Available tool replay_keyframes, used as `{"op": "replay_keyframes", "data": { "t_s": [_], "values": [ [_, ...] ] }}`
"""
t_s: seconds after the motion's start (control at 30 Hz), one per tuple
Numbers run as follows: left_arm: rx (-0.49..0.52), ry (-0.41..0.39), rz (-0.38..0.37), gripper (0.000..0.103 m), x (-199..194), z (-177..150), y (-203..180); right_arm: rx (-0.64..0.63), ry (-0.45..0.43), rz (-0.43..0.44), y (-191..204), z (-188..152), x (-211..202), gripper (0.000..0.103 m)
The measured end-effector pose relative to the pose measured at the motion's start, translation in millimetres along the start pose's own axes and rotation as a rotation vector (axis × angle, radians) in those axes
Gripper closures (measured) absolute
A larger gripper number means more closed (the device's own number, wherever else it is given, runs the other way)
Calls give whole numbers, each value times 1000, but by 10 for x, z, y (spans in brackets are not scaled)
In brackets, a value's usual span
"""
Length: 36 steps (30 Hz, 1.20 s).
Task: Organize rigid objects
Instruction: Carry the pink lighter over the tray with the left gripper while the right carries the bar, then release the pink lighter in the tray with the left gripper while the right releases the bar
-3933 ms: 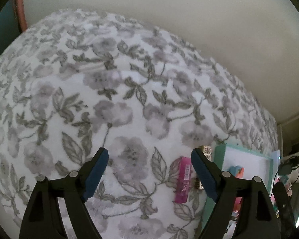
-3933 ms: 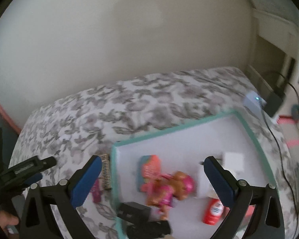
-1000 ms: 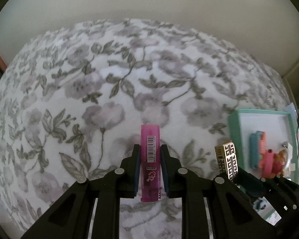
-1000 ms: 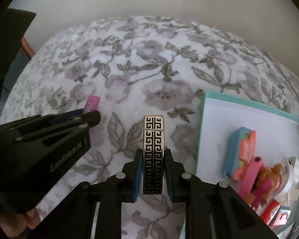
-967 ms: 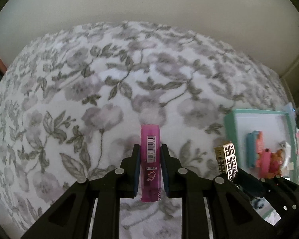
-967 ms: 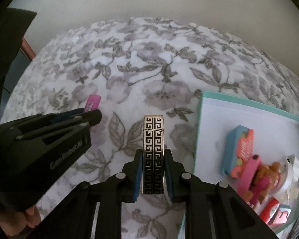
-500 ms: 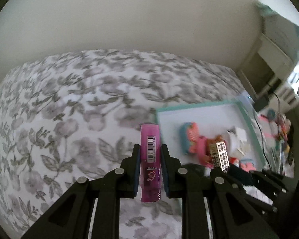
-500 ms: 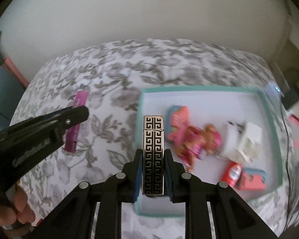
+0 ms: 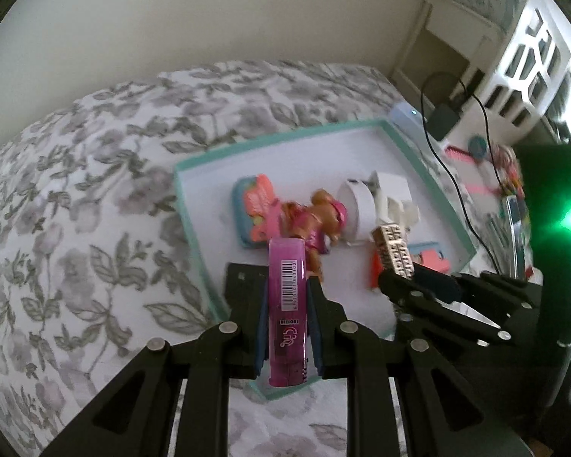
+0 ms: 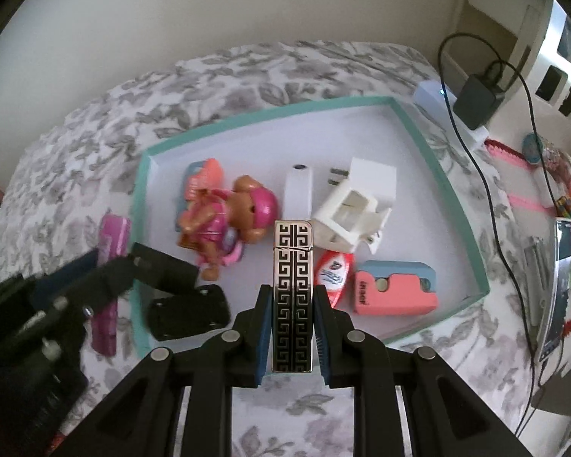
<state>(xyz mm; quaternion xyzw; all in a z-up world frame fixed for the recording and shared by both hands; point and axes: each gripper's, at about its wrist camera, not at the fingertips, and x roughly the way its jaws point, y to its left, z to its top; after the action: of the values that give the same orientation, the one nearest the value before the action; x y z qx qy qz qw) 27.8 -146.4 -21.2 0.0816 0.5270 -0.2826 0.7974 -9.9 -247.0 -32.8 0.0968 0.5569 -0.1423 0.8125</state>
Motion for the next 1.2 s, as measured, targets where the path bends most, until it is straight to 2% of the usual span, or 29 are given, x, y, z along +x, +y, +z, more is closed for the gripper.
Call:
{"op": "replay_keyframes", "data": {
  "t_s": [0.33,0.9,1.03,1.1,1.2],
  "values": [
    [-9,43,-9,83,132,-35,-35,34,58,2,-91,-44,196,81],
    [-44,97,-24,82,224,-76,39,28,67,2,-66,-31,289,80],
    [-48,89,-25,82,163,-98,63,22,63,0,-49,-35,292,80],
    [-47,82,-14,81,128,-105,75,26,62,3,-43,-37,294,80],
    [-59,66,17,74,71,-108,138,22,57,7,-34,-36,282,78]
  ]
}}
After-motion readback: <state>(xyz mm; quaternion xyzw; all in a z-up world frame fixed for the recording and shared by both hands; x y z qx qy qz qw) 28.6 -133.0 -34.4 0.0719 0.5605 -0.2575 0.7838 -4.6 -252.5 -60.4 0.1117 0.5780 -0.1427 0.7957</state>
